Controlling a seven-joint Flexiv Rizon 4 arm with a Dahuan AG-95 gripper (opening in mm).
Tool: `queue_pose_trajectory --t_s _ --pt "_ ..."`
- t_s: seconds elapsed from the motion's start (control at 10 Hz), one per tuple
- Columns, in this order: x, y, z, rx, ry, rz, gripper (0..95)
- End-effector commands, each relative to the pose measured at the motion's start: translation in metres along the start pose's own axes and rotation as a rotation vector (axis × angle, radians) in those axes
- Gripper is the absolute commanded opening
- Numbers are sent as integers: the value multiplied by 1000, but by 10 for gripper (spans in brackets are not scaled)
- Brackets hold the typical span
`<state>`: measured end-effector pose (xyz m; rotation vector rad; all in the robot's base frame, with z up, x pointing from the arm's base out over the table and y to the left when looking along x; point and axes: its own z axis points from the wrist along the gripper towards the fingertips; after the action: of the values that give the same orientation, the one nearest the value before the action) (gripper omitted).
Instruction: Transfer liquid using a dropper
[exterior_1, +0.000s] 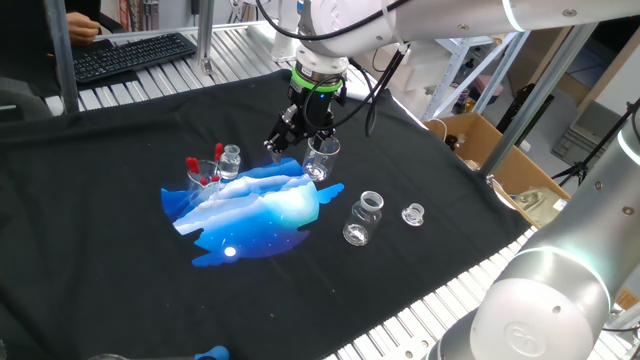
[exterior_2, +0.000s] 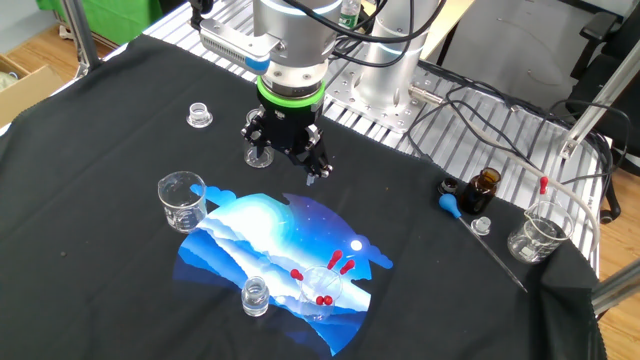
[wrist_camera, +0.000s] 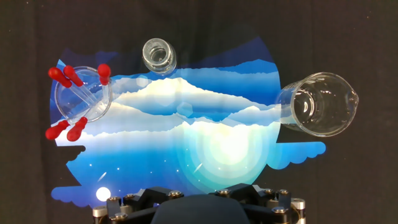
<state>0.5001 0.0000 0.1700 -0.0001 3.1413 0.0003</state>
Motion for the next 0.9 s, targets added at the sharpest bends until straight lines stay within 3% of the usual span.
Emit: queue_pose_trajectory --t_s 0.1,0.3,0.5,0.9 --pt "0 0 0 -39 32 239 0" --pt "1 9 2 -37 39 259 0" --pt "2 13 1 -42 73 267 0" --pt "2 18 4 -52 89 277 0"
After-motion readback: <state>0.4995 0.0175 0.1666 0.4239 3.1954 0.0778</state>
